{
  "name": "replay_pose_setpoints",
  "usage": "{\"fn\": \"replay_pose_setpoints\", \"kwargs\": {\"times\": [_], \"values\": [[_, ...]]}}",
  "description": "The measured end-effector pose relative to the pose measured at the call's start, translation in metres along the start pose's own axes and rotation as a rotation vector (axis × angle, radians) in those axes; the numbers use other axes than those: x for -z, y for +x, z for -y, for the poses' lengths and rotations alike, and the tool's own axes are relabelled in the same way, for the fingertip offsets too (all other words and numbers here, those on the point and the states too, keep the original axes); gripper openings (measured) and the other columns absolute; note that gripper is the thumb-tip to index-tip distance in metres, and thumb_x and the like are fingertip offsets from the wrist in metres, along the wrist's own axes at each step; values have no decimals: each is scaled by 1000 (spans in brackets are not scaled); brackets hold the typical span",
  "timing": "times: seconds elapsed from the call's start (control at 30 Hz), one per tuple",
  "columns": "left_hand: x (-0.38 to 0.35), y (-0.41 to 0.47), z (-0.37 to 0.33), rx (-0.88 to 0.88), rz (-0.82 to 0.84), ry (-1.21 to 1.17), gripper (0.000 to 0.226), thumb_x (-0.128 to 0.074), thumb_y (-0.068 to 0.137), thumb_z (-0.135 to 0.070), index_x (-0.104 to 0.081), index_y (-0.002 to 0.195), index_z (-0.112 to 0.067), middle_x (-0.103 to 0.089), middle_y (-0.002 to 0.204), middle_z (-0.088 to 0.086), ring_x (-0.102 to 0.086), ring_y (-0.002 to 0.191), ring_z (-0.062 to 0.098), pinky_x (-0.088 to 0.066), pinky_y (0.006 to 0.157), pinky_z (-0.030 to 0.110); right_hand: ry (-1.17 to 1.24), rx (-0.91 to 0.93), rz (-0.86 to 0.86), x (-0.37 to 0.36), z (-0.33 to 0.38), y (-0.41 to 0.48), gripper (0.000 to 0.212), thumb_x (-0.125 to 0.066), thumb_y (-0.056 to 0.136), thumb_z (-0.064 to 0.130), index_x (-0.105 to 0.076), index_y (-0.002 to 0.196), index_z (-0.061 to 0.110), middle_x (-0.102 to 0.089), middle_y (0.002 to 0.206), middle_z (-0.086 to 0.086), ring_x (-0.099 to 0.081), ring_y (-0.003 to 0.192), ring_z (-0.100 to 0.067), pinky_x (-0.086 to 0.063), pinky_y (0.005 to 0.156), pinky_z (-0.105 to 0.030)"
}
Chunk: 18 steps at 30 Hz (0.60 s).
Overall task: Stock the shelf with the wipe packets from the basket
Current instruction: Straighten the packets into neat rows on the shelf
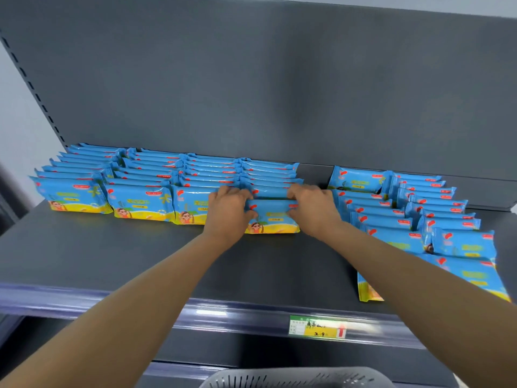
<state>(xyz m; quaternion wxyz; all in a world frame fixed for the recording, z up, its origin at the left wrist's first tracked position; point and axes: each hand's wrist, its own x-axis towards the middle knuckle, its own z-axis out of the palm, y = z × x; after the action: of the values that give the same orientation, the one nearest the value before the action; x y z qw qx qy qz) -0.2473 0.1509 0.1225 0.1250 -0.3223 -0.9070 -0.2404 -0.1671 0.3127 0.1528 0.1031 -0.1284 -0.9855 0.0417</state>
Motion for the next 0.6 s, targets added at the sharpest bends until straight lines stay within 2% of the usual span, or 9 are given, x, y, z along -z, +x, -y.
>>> {"fn": "replay_pose_setpoints", "kwargs": {"times": [0.17, 0.27, 0.37, 0.47, 0.6], "values": [[-4, 9, 1, -30, -80, 190, 39, -62, 83, -37, -52, 113, -14, -50, 111, 5, -40, 105, 23, -30, 89, 34, 128, -174, -68, -1, -13, -1, 47, -68, 80, 21, -43, 117, 6, -47, 120, -13, -47, 110, -30, -44, 91, -40], [-5, 14, 1, -57, -95, 249, 39, -62, 83, -37, -51, 110, -12, -50, 109, 6, -41, 104, 25, -30, 89, 35, 179, -245, 32, -5, -15, -3, 48, -70, 80, 29, -44, 114, 6, -54, 113, -12, -53, 105, -29, -48, 83, -40], [-4, 18, -1, -31, -96, 276, 39, -63, 82, -36, -49, 109, -11, -50, 110, 7, -42, 103, 26, -31, 89, 36, 201, -288, 155, -10, -16, -4, 38, -66, 82, 34, -51, 106, 9, -61, 105, -9, -59, 93, -27, -51, 74, -38], [-6, 16, -1, -10, -65, 288, 42, -62, 83, -37, -46, 113, -12, -48, 114, 7, -41, 105, 25, -32, 89, 36, 208, -298, 157, -15, -17, -4, 27, -62, 85, 35, -50, 89, 12, -62, 99, -9, -59, 85, -25, -47, 66, -33], [-6, 14, -3, -106, -41, 227, 58, -62, 83, -41, -42, 131, -15, -47, 125, 5, -40, 117, 25, -29, 98, 37, 260, -323, 130, -15, -18, -7, 28, -61, 87, 34, -52, 96, 9, -61, 99, -10, -58, 88, -26, -44, 65, -33]]}}
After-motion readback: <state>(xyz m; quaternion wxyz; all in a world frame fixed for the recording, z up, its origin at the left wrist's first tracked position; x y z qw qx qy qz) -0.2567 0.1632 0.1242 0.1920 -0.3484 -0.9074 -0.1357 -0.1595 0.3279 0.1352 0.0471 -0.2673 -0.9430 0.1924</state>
